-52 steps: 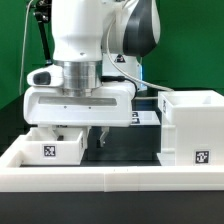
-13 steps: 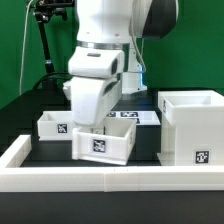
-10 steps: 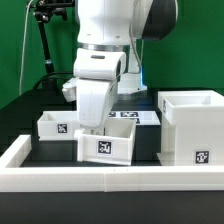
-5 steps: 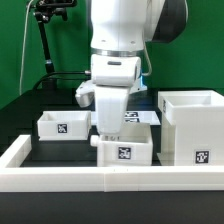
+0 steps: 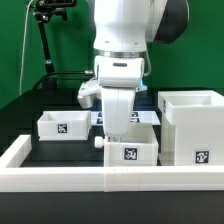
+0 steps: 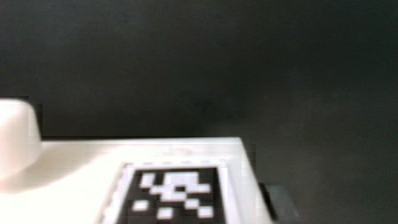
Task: Assemble drawer
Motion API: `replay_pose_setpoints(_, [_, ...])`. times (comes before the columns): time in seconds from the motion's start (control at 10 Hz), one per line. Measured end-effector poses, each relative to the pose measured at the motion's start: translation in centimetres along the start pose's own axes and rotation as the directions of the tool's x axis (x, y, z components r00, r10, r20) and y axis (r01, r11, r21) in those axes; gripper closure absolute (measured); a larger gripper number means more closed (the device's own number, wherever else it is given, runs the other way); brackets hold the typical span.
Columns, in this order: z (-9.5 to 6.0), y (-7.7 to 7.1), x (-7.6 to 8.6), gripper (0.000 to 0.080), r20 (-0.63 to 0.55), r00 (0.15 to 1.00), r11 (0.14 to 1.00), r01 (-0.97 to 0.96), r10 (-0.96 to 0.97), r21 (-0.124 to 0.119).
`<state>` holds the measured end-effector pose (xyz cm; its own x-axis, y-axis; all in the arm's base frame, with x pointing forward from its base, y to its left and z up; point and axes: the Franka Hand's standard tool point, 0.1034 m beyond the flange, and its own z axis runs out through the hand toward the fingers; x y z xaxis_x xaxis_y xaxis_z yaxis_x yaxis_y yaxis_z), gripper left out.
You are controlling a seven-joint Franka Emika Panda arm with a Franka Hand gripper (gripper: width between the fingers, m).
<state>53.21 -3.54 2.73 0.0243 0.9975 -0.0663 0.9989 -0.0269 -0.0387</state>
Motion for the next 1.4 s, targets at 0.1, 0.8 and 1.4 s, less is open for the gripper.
replay_pose_setpoints(0.1, [0.05, -0.02, 0.0, 0.0757, 0.003, 1.0, 1.0, 0.027, -0.027, 0.001])
replay_pose_setpoints(0.8, [0.71, -0.27, 0.19, 0.0757, 0.01, 0.994, 0.994, 0.108, -0.108, 0.003])
replay_pose_setpoints(1.4, [0.87, -0.3, 0.03, 0.0757, 0.01, 0.994, 0.994, 0.105, -0.105, -0.011])
